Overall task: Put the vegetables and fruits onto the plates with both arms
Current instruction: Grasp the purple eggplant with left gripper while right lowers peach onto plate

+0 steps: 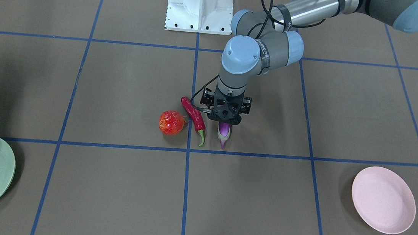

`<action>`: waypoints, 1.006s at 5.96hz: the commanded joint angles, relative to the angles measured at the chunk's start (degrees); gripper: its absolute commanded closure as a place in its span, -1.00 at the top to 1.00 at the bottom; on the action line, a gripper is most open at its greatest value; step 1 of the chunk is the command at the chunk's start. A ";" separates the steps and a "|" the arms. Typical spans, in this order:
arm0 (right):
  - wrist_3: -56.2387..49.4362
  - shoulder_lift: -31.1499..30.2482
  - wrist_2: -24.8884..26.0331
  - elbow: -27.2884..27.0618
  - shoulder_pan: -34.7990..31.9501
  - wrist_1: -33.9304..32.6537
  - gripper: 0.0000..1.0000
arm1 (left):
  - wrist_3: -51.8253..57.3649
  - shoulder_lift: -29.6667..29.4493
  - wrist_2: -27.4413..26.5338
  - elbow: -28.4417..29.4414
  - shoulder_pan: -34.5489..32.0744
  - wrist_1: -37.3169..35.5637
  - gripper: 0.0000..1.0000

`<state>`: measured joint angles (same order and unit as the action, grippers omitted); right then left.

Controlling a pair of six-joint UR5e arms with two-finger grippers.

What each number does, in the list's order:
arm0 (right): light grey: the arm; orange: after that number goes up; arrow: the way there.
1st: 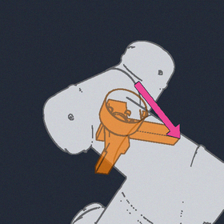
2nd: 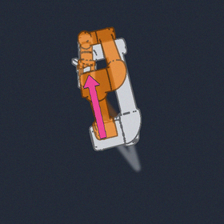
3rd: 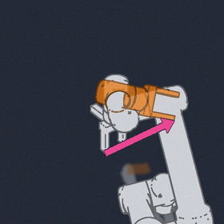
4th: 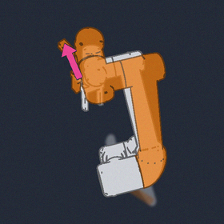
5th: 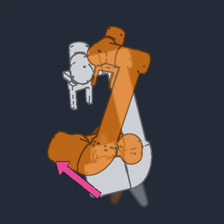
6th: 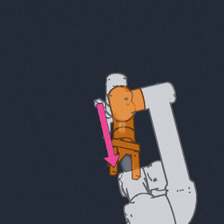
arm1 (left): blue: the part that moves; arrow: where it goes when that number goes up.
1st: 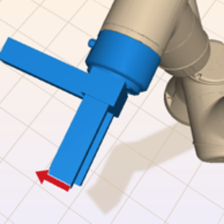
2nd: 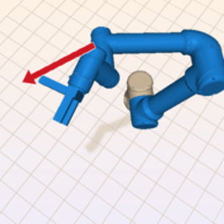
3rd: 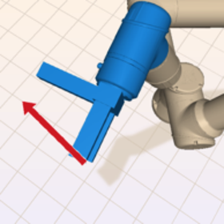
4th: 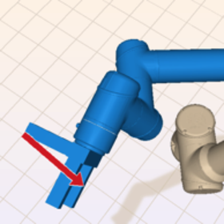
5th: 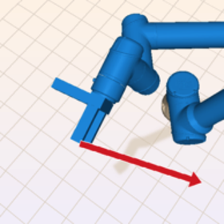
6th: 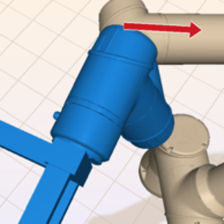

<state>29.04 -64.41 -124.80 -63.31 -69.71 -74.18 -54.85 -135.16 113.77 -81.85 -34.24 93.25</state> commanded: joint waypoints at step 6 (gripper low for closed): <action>0.31 -2.03 -3.34 -13.31 -1.74 -0.62 1.00 | -0.26 -0.37 -0.04 1.35 1.28 -0.79 -1.00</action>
<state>29.04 -66.01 -127.53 -73.85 -71.33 -74.81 -55.03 -135.57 113.56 -80.02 -32.59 92.46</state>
